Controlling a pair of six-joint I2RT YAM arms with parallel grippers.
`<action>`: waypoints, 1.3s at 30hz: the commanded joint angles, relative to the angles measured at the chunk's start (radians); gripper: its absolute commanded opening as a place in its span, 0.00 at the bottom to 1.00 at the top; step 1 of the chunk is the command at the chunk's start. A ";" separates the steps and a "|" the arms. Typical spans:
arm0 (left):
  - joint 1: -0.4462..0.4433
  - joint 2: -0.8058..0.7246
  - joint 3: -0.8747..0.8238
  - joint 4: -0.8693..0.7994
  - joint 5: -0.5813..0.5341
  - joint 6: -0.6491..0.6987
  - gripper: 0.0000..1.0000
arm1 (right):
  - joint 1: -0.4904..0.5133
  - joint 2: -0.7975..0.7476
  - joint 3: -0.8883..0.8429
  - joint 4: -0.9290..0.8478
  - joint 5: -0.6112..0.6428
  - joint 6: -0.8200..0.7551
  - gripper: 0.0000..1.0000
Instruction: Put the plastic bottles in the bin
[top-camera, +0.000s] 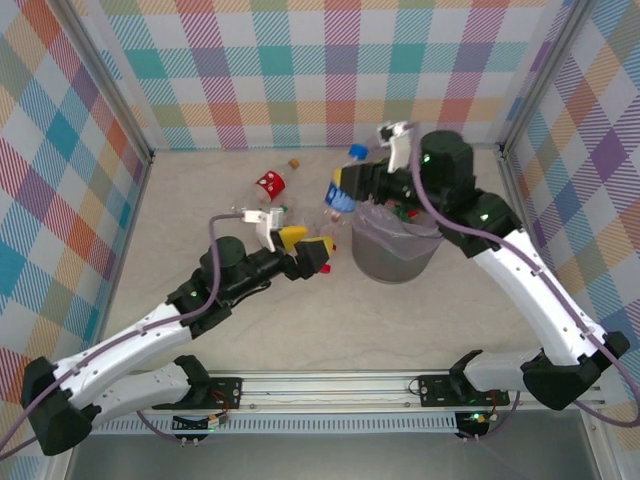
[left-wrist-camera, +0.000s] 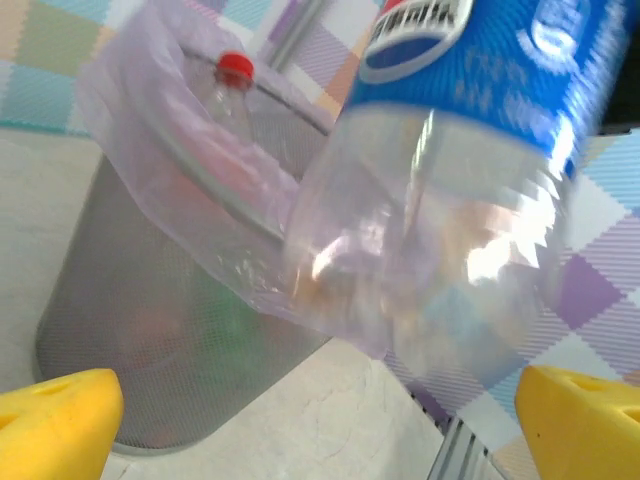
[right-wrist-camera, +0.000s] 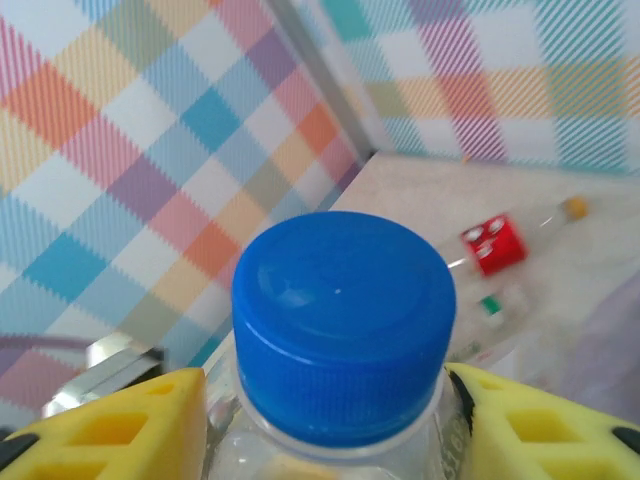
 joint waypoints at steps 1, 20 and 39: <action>-0.007 -0.067 -0.043 -0.130 -0.144 -0.035 1.00 | -0.105 0.005 0.120 -0.091 0.065 -0.095 0.51; 0.080 0.266 0.055 -0.520 -0.328 0.040 0.99 | -0.449 0.181 0.159 -0.300 0.219 -0.206 0.51; 0.158 0.388 0.116 -0.376 -0.076 -0.082 0.95 | -0.449 0.132 0.078 -0.338 0.200 -0.208 0.78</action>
